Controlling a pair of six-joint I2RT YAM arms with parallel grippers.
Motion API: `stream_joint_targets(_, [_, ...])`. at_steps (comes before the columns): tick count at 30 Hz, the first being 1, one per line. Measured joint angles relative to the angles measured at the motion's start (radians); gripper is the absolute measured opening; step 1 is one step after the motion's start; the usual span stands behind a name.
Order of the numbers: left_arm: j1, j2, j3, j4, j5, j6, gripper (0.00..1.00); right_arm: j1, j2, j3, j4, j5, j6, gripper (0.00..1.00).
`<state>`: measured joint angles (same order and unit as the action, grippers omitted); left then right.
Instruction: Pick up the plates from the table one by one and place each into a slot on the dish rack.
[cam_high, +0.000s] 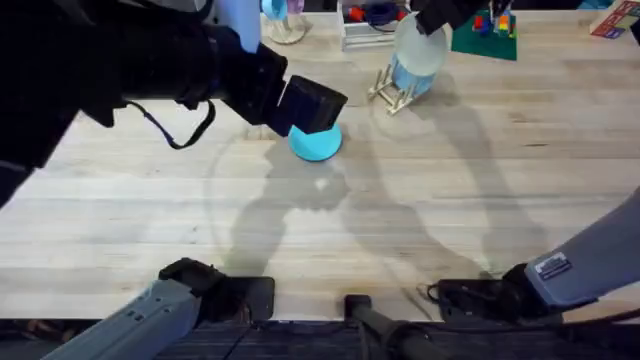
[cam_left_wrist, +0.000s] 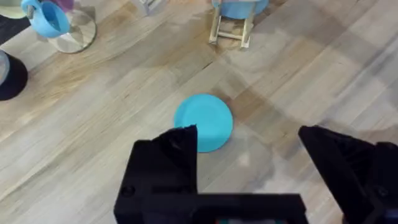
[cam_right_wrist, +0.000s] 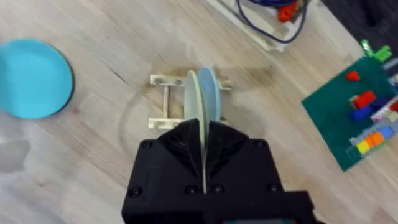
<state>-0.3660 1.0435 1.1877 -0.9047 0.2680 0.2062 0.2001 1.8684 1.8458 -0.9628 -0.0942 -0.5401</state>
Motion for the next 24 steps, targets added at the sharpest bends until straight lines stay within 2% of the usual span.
stream_joint_targets(24, [0.000,0.000,0.000,0.000,0.000,0.000,0.993,0.001,0.058,0.000,0.030,-0.026,-0.018,0.029])
